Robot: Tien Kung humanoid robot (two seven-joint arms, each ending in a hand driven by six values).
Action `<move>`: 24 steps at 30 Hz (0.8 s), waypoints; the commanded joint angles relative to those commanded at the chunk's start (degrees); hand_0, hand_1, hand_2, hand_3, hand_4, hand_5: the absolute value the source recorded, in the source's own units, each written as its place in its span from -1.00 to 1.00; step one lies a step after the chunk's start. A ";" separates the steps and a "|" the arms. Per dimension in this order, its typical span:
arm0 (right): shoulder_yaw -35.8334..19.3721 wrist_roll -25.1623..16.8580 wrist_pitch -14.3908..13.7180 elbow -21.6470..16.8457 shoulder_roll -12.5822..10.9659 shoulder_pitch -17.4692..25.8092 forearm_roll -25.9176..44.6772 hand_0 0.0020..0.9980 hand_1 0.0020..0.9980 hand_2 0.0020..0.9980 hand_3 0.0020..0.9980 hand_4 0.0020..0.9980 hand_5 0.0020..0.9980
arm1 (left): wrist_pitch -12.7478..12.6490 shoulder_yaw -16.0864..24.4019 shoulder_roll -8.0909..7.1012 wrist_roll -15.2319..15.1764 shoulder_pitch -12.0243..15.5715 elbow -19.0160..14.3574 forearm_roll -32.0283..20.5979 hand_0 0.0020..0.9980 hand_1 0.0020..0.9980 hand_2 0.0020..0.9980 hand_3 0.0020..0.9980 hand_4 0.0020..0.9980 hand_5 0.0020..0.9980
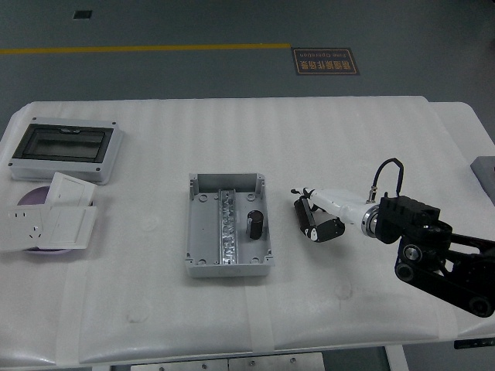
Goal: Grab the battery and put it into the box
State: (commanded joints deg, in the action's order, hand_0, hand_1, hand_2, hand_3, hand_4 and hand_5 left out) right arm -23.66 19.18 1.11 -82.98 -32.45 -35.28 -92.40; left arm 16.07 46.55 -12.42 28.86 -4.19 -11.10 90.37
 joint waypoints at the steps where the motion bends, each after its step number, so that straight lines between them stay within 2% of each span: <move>1: 0.13 -0.07 -0.18 0.01 -0.04 -0.03 -0.07 0.35 0.46 0.69 0.99 0.11 -0.59 | -0.01 -0.01 0.00 -0.03 0.00 0.00 0.02 0.31 0.22 0.09 0.19 -0.15 -0.91; 9: 1.49 -0.30 0.22 0.02 -0.45 -0.45 0.32 0.35 0.44 0.66 0.96 0.09 -0.61 | 0.06 -0.28 -0.06 -0.12 -0.14 0.00 -0.09 0.31 0.21 0.09 0.19 -0.15 -0.91; 10: 1.57 -0.34 0.23 0.00 -0.43 -0.48 0.38 0.32 0.41 0.59 0.92 0.08 -0.60 | 0.05 -0.28 -0.07 -0.13 -0.17 0.00 -0.09 0.31 0.21 0.09 0.19 -0.15 -0.91; 21: 2.14 -0.43 -0.41 -0.05 -0.33 -0.57 0.32 0.32 0.43 0.62 0.93 0.07 -0.60 | -0.10 -0.41 -0.05 -0.34 -0.19 0.01 -0.14 0.31 0.21 0.09 0.19 -0.15 -0.92; 24: 2.00 -0.56 -0.82 -0.05 -0.37 -0.63 0.23 0.31 0.42 0.56 0.93 0.06 -0.58 | -0.27 -0.58 0.00 -0.54 -0.14 0.01 -0.26 0.31 0.21 0.09 0.19 -0.15 -0.92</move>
State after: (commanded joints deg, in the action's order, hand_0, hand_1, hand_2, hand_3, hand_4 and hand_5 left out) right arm -21.66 18.62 0.29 -83.02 -32.81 -35.91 -92.17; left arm 15.81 45.96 -12.42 28.31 -4.33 -11.09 90.11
